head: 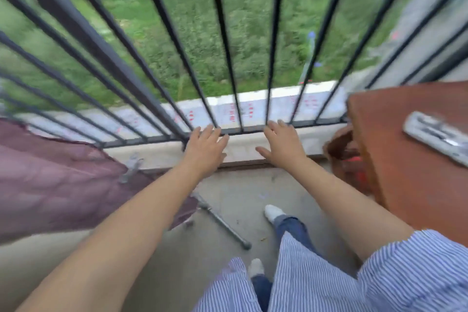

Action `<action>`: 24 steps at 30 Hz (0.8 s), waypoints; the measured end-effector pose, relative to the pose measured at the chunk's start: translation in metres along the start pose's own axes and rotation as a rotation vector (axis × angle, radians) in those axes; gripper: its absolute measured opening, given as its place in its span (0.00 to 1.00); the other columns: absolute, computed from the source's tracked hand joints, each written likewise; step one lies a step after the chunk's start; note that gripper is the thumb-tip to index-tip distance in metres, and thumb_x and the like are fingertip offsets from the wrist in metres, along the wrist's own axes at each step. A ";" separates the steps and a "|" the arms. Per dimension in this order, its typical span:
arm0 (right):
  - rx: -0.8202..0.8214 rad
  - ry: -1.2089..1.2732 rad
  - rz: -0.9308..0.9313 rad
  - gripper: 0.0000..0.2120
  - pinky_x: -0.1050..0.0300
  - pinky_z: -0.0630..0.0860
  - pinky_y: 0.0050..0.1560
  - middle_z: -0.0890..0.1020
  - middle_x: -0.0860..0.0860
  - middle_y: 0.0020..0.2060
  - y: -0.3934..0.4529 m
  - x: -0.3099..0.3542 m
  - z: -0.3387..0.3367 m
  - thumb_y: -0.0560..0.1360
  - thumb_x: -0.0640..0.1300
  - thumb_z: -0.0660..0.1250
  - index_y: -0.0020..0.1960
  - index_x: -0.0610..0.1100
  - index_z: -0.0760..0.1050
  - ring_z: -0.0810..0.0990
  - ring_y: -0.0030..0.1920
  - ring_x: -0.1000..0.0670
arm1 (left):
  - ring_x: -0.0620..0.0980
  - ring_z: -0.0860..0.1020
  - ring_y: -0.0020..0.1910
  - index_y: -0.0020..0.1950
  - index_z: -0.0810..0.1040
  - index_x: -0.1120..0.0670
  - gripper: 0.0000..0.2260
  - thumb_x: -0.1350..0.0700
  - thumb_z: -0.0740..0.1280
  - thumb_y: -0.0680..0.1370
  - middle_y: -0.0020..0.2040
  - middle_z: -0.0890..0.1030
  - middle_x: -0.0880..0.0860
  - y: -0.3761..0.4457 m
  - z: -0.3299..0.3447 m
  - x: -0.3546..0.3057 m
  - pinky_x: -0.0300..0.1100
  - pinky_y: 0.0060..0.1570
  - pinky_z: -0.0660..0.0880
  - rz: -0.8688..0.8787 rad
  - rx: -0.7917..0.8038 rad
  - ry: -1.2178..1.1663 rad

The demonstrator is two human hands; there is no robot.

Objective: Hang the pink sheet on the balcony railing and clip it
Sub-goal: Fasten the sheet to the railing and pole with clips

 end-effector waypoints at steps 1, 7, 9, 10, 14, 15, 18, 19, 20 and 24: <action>-0.024 -0.021 0.075 0.26 0.43 0.66 0.60 0.72 0.38 0.61 -0.024 -0.020 -0.008 0.71 0.51 0.67 0.62 0.37 0.68 0.68 0.63 0.38 | 0.57 0.61 0.72 0.70 0.63 0.54 0.24 0.48 0.61 0.76 0.72 0.65 0.57 0.007 -0.003 -0.023 0.54 0.69 0.59 0.052 0.035 -0.035; -0.103 -0.043 0.655 0.28 0.43 0.58 0.68 0.67 0.39 0.68 -0.211 -0.138 -0.031 0.73 0.53 0.64 0.68 0.42 0.64 0.62 0.69 0.39 | 0.61 0.58 0.72 0.72 0.60 0.52 0.25 0.44 0.58 0.77 0.73 0.62 0.57 0.034 -0.051 -0.193 0.55 0.67 0.60 0.462 -0.027 -0.081; -0.142 -0.036 0.875 0.29 0.44 0.52 0.72 0.62 0.42 0.72 -0.285 -0.166 -0.034 0.75 0.54 0.60 0.71 0.43 0.58 0.57 0.72 0.42 | 0.62 0.57 0.72 0.72 0.60 0.53 0.25 0.45 0.58 0.77 0.73 0.62 0.56 0.029 -0.067 -0.256 0.56 0.67 0.60 0.612 -0.045 -0.092; -0.139 -0.025 0.979 0.29 0.45 0.51 0.72 0.60 0.43 0.72 -0.322 -0.177 -0.034 0.75 0.55 0.59 0.72 0.44 0.57 0.56 0.73 0.43 | 0.62 0.57 0.73 0.72 0.59 0.53 0.25 0.45 0.58 0.77 0.74 0.61 0.56 0.024 -0.074 -0.288 0.56 0.67 0.59 0.681 -0.045 -0.076; -0.168 0.044 1.344 0.28 0.45 0.51 0.72 0.60 0.45 0.73 -0.468 -0.202 -0.021 0.76 0.55 0.57 0.72 0.45 0.57 0.55 0.73 0.45 | 0.61 0.52 0.74 0.74 0.54 0.52 0.26 0.45 0.54 0.79 0.76 0.55 0.54 -0.010 -0.097 -0.404 0.56 0.70 0.57 0.929 -0.069 0.037; -0.181 0.057 1.426 0.28 0.45 0.52 0.72 0.60 0.44 0.72 -0.502 -0.203 -0.016 0.76 0.55 0.57 0.71 0.44 0.57 0.56 0.73 0.44 | 0.61 0.51 0.75 0.74 0.53 0.52 0.26 0.44 0.54 0.79 0.76 0.55 0.54 -0.021 -0.103 -0.430 0.56 0.70 0.56 0.987 -0.080 0.064; -0.197 0.119 1.629 0.28 0.46 0.55 0.73 0.61 0.44 0.72 -0.583 -0.202 0.002 0.75 0.56 0.57 0.71 0.44 0.58 0.57 0.72 0.44 | 0.61 0.51 0.75 0.74 0.52 0.52 0.26 0.44 0.53 0.79 0.76 0.53 0.56 -0.050 -0.115 -0.503 0.56 0.70 0.56 1.126 -0.118 0.119; -0.196 0.147 1.674 0.29 0.46 0.55 0.73 0.61 0.44 0.72 -0.603 -0.201 0.008 0.75 0.56 0.58 0.71 0.44 0.58 0.57 0.73 0.44 | 0.61 0.50 0.75 0.74 0.52 0.52 0.26 0.44 0.53 0.79 0.76 0.52 0.56 -0.059 -0.117 -0.527 0.56 0.70 0.56 1.165 -0.122 0.137; -0.196 0.171 1.715 0.29 0.46 0.55 0.73 0.61 0.44 0.72 -0.624 -0.200 0.017 0.75 0.56 0.58 0.71 0.44 0.58 0.57 0.73 0.44 | 0.61 0.50 0.75 0.74 0.52 0.53 0.27 0.43 0.53 0.79 0.76 0.52 0.57 -0.069 -0.117 -0.555 0.56 0.70 0.56 1.212 -0.124 0.156; -0.180 0.342 1.762 0.31 0.48 0.50 0.73 0.56 0.47 0.74 -0.680 -0.199 0.051 0.75 0.58 0.58 0.73 0.47 0.53 0.52 0.74 0.46 | 0.61 0.51 0.75 0.74 0.52 0.52 0.28 0.43 0.55 0.78 0.76 0.52 0.56 -0.100 -0.112 -0.652 0.55 0.70 0.57 1.335 -0.096 0.226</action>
Point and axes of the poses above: each hand's wrist, its own y-axis towards the middle knuckle, its own z-axis out of the palm, x = y × z, the point moved 5 cm from there along y, towards the middle knuckle
